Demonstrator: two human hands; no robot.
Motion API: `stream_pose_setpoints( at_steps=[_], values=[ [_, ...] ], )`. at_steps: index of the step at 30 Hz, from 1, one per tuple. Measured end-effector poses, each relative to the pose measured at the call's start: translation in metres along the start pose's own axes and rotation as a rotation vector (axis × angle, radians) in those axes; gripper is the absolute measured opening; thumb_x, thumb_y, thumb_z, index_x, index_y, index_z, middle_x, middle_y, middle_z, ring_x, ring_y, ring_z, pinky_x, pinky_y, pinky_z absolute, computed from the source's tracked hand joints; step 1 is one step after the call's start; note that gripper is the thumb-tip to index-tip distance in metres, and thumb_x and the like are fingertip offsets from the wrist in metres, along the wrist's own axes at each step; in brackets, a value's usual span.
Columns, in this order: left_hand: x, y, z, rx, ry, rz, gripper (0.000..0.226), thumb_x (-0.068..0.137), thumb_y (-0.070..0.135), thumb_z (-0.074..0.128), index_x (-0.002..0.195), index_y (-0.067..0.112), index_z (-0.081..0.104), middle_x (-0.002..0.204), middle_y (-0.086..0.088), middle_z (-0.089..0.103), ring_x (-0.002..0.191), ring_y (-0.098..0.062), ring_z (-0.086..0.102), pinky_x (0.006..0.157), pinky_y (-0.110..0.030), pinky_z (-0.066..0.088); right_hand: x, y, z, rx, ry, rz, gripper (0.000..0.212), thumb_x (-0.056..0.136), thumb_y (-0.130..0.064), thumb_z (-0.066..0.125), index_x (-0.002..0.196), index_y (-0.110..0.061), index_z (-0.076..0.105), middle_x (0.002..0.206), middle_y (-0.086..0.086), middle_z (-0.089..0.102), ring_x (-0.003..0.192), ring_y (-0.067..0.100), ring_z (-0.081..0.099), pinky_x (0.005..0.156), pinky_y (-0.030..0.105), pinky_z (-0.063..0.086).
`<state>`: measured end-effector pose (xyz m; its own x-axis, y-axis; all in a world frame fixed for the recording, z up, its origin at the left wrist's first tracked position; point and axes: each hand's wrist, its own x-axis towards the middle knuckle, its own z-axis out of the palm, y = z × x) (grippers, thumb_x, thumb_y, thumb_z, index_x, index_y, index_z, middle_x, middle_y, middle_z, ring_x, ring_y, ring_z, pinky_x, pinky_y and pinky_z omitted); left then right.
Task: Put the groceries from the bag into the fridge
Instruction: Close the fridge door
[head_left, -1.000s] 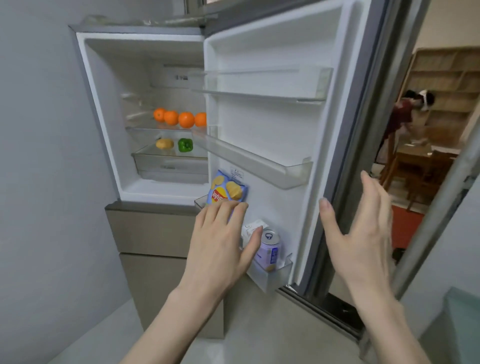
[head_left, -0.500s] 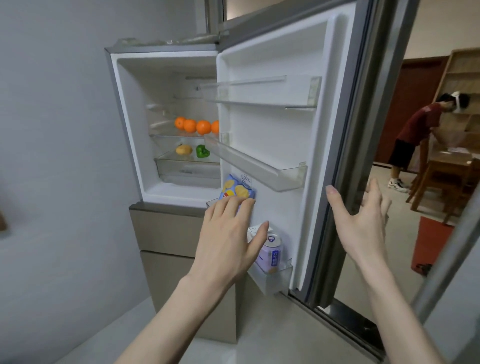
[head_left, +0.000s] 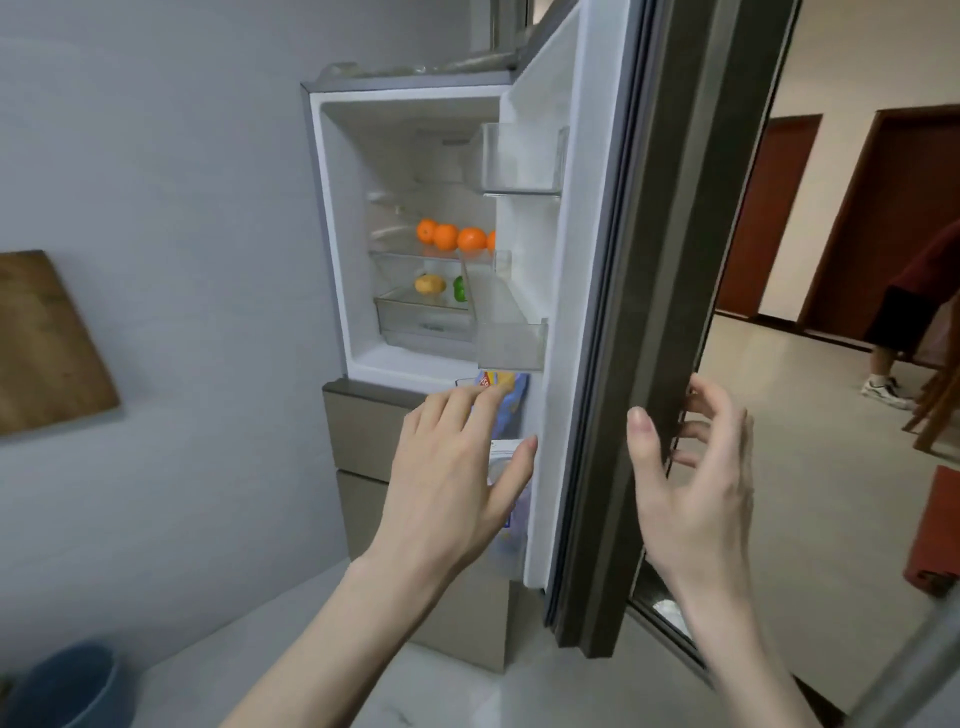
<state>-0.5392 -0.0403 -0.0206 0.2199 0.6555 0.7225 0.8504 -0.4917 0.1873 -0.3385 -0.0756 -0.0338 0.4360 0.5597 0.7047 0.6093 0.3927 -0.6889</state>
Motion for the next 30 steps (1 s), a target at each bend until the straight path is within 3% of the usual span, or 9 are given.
stream_pose_setpoints(
  at_steps=[6, 10, 16, 21, 26, 30],
  values=[
    [-0.010, -0.021, -0.021, 0.019, 0.046, -0.052, 0.046, 0.100, 0.048, 0.051, 0.136, 0.020, 0.057, 0.121, 0.006, 0.063, 0.111, -0.018, 0.055, 0.094, -0.031, 0.043, -0.011, -0.010, 0.038, 0.128, -0.148, -0.114, 0.056, 0.100, -0.055, 0.051, 0.143, -0.019, 0.047, 0.130, -0.003, 0.053, 0.118, 0.020, 0.061, 0.096, 0.047, 0.055],
    [-0.011, -0.039, -0.032, 0.040, 0.029, -0.075, 0.051, 0.102, 0.052, 0.045, 0.139, 0.018, 0.055, 0.121, 0.004, 0.063, 0.114, -0.018, 0.055, 0.098, -0.034, 0.046, -0.017, -0.020, 0.066, 0.148, -0.238, -0.224, 0.058, 0.103, -0.056, 0.043, 0.145, -0.016, 0.049, 0.134, -0.008, 0.049, 0.127, -0.010, 0.046, 0.103, 0.010, 0.037],
    [-0.013, -0.074, -0.041, 0.014, 0.041, -0.149, 0.058, 0.102, 0.053, 0.044, 0.147, 0.017, 0.046, 0.127, 0.004, 0.061, 0.116, -0.019, 0.056, 0.098, -0.033, 0.045, -0.019, -0.028, 0.117, 0.212, -0.408, -0.307, 0.056, 0.106, -0.053, 0.040, 0.147, -0.017, 0.051, 0.137, -0.003, 0.053, 0.128, -0.013, 0.045, 0.103, 0.001, 0.032],
    [-0.009, -0.114, -0.043, 0.029, 0.072, -0.213, 0.064, 0.101, 0.054, 0.045, 0.152, 0.017, 0.038, 0.133, 0.003, 0.058, 0.118, -0.018, 0.056, 0.097, -0.033, 0.046, -0.014, -0.032, 0.164, 0.226, -0.523, -0.302, 0.050, 0.105, -0.051, 0.045, 0.149, -0.028, 0.050, 0.141, -0.011, 0.049, 0.127, -0.005, 0.051, 0.100, 0.005, 0.038],
    [-0.001, -0.160, -0.040, 0.040, 0.106, -0.238, 0.063, 0.100, 0.049, 0.051, 0.152, 0.017, 0.038, 0.144, 0.002, 0.050, 0.124, -0.017, 0.057, 0.096, -0.037, 0.052, -0.004, -0.037, 0.217, 0.181, -0.533, -0.311, 0.048, 0.104, -0.048, 0.052, 0.150, -0.033, 0.048, 0.139, -0.018, 0.044, 0.123, 0.004, 0.056, 0.084, 0.038, 0.059],
    [0.011, -0.198, -0.036, 0.019, 0.140, -0.272, 0.064, 0.099, 0.040, 0.059, 0.153, 0.019, 0.033, 0.143, 0.005, 0.048, 0.124, -0.015, 0.058, 0.090, -0.034, 0.055, 0.009, -0.039, 0.257, 0.122, -0.535, -0.320, 0.051, 0.103, -0.044, 0.056, 0.152, -0.035, 0.044, 0.141, -0.017, 0.042, 0.128, 0.009, 0.054, 0.090, 0.034, 0.055]
  ],
)
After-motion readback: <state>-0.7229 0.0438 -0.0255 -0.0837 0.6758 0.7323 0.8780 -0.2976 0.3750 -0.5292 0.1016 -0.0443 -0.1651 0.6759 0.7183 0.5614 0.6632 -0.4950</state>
